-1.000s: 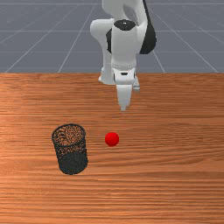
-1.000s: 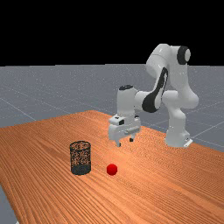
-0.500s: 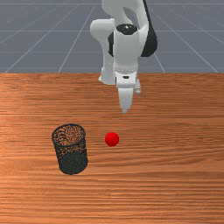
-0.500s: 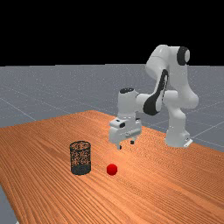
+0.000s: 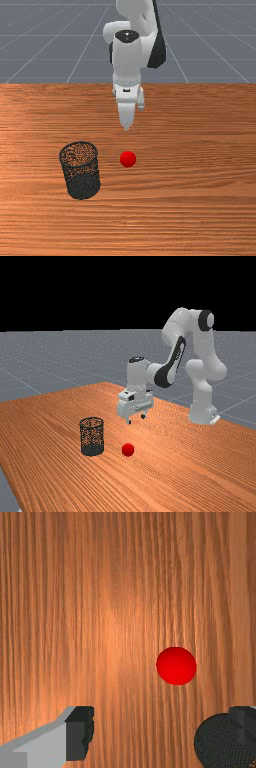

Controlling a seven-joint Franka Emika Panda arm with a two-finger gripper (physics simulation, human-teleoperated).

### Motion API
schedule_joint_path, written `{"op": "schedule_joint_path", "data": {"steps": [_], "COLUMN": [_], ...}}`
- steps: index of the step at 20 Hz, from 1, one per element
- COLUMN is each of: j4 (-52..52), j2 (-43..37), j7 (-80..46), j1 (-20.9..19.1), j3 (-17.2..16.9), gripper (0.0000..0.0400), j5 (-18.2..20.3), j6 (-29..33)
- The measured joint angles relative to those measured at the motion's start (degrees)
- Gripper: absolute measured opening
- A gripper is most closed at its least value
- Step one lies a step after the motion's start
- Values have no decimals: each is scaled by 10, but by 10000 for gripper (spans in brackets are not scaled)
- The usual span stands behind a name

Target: Put the ball into the container

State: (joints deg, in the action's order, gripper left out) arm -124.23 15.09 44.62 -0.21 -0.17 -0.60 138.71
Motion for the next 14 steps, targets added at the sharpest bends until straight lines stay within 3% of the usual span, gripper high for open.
{"op": "schedule_joint_path", "data": {"steps": [4, 9, 14], "j4": [3, 0, 33], "j2": [4, 36, 58], "j7": [0, 0, 0], "j1": [-1, -1, -1], "j3": [0, -1, 0], "gripper": [400, 400, 400], "j5": [0, 0, 0], "j6": [-16, 21, 18]}}
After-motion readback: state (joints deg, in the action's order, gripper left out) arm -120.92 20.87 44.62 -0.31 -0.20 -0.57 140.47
